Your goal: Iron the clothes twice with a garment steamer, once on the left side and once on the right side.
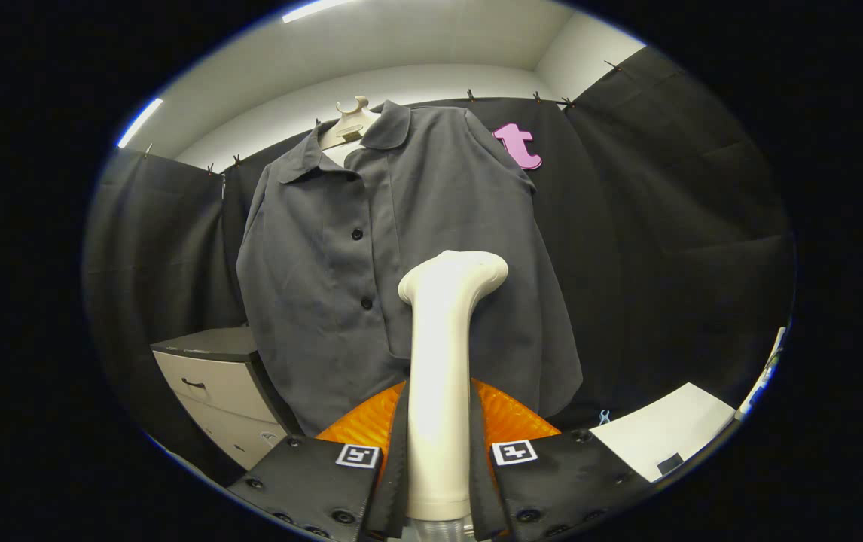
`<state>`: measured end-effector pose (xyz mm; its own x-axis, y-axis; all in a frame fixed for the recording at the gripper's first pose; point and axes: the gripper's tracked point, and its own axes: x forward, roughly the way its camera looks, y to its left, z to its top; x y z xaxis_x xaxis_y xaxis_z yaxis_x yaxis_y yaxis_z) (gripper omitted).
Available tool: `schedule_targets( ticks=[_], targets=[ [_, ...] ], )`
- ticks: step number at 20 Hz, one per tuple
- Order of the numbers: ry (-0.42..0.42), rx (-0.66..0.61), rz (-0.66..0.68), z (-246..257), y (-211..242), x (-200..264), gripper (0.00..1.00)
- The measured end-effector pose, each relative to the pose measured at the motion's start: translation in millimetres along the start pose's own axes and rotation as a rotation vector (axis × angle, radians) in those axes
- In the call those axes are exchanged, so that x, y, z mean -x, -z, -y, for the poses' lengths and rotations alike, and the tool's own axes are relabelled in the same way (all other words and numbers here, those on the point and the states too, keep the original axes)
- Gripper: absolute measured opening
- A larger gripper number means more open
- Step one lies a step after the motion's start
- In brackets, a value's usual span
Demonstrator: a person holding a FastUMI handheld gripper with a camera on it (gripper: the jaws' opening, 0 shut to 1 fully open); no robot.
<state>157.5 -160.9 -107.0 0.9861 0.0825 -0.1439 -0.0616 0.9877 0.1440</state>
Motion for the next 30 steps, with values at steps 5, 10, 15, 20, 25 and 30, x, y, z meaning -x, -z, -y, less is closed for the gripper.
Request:
schedule_targets(
  ticks=[5,10,15,20,25,30],
  targets=[
    [0.018,-0.014,-0.050,8.8,26.6,9.6,0.40],
    [0.049,-0.036,-0.102,20.9,56.1,20.0,0.40],
    [0.068,-0.043,-0.149,28.2,81.0,27.1,0.40],
    [0.079,-0.037,-0.176,31.4,93.9,31.5,0.41],
    [0.082,-0.029,-0.173,28.4,89.3,40.2,0.41],
    [0.083,-0.013,-0.125,14.4,62.0,61.1,0.41]
  ],
)
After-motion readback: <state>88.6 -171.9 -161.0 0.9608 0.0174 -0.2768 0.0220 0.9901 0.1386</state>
